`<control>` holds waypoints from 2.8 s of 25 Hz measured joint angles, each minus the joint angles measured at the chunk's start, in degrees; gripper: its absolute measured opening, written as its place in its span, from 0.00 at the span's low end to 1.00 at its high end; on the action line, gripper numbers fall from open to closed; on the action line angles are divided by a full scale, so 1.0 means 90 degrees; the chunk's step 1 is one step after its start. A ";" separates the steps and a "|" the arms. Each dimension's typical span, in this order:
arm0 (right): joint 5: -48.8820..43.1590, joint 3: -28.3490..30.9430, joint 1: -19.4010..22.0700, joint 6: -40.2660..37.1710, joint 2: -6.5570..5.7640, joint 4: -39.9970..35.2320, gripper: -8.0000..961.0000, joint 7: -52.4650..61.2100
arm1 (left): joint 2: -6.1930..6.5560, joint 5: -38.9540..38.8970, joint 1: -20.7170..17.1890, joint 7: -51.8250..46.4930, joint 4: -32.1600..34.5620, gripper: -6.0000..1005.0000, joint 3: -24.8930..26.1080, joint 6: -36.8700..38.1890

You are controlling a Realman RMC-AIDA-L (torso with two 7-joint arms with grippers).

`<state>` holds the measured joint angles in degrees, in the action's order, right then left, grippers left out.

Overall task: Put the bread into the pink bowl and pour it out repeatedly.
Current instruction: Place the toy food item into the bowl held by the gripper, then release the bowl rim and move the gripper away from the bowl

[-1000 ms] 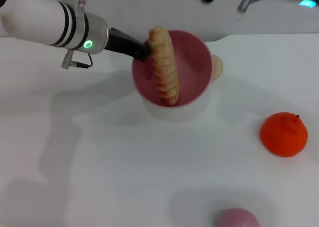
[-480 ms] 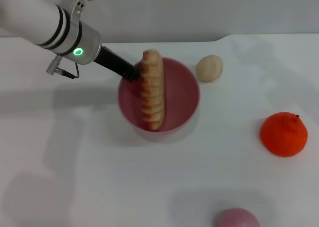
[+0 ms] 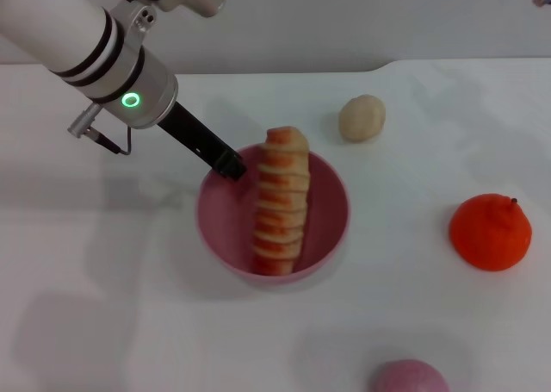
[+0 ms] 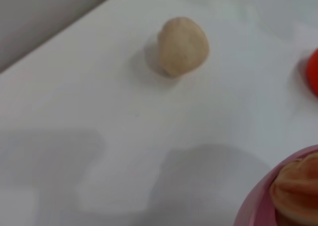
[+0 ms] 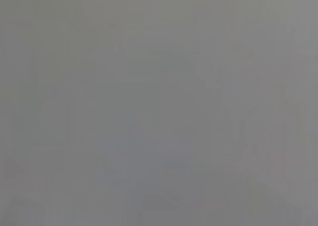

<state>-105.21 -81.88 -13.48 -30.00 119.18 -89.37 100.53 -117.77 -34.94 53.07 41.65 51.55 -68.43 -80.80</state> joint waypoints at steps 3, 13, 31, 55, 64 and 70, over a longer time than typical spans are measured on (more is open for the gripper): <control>0.0016 0.0000 0.0009 0.0002 -0.0001 0.0097 0.47 -0.0001 | -0.0008 -0.0029 0.0001 -0.0030 0.0024 0.05 0.0001 -0.0054; 0.0031 -0.0067 0.0012 0.0006 -0.0011 0.0223 0.47 -0.0042 | -0.0073 -0.0186 -0.0123 -0.0055 -0.0284 0.05 -0.0082 0.0310; 0.0031 -0.0139 -0.0217 0.0024 -0.0010 0.0617 0.47 -0.0057 | -0.0058 -0.0220 -0.0214 0.0006 -0.0713 0.05 -0.0093 0.0577; 0.0030 -0.0149 -0.0329 0.0023 -0.0010 0.0768 0.47 -0.0057 | -0.0049 -0.0211 -0.0223 0.0021 -0.0847 0.05 -0.0317 0.0681; 0.0030 -0.0149 -0.0330 0.0023 -0.0010 0.0799 0.47 -0.0057 | -0.0048 -0.0205 -0.0223 0.0030 -0.0847 0.06 -0.0316 0.0726; 0.0030 -0.0149 -0.0328 0.0023 -0.0010 0.0800 0.47 -0.0057 | -0.0049 -0.0177 -0.0230 0.0027 -0.0845 0.12 -0.0316 0.0752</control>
<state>-104.94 -83.22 -16.43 -29.79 119.09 -82.17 100.02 -118.21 -36.53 51.00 41.88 43.95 -71.27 -74.03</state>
